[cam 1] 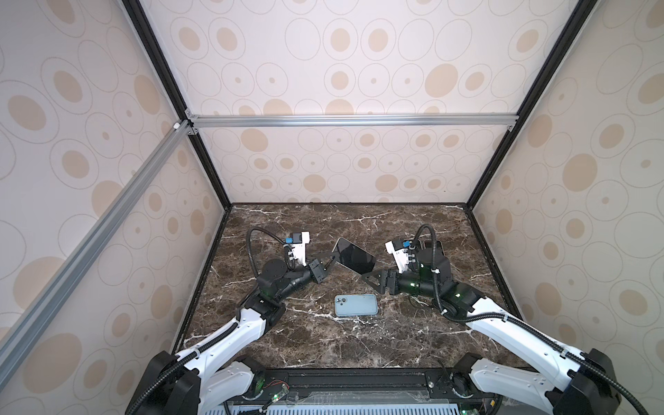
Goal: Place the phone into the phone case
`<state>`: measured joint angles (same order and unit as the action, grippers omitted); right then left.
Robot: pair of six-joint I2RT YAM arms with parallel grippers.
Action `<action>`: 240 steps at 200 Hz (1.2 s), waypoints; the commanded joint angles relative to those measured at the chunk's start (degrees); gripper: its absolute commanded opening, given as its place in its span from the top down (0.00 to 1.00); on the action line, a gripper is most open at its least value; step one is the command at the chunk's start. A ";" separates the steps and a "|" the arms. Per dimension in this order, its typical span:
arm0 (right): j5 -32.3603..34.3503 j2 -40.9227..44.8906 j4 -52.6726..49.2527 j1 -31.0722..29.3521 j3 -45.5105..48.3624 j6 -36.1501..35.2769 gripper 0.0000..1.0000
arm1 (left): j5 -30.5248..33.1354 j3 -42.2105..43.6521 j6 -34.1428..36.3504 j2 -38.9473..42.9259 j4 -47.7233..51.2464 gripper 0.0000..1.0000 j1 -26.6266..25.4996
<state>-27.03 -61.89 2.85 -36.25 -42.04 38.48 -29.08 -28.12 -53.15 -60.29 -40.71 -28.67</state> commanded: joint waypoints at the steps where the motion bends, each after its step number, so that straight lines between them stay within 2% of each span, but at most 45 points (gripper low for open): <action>1: -2.94 -1.13 10.21 0.24 0.55 6.42 0.28 | 1.83 0.46 -2.84 3.51 -9.47 1.00 0.77; 40: -3.49 -2.88 14.41 0.39 0.56 8.94 0.32 | 5.47 1.99 -3.27 6.51 -9.85 1.00 1.20; 103: -5.32 -5.61 21.82 0.56 0.91 12.23 0.42 | 5.49 3.31 -7.13 5.67 -14.97 1.00 1.84; 132: -5.83 -6.07 25.73 0.75 1.26 13.17 0.55 | 6.00 4.51 -8.98 5.71 -17.36 1.00 2.00; 157: -6.97 -6.95 29.10 0.74 1.54 13.91 0.60 | 7.87 6.91 -11.33 5.95 -21.18 1.00 1.90; 187: -7.16 -8.20 35.16 0.74 2.57 16.02 0.62 | 7.55 7.20 -12.02 5.63 -22.13 1.00 1.98; 240: -6.46 -9.55 39.32 0.73 2.02 16.30 0.64 | 9.28 8.33 -13.62 6.59 -23.23 1.00 1.99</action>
<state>-32.84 -70.78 35.75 -35.59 -39.79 53.58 -21.04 -20.08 -64.77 -55.05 -58.83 -27.00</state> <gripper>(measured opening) 0.381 0.096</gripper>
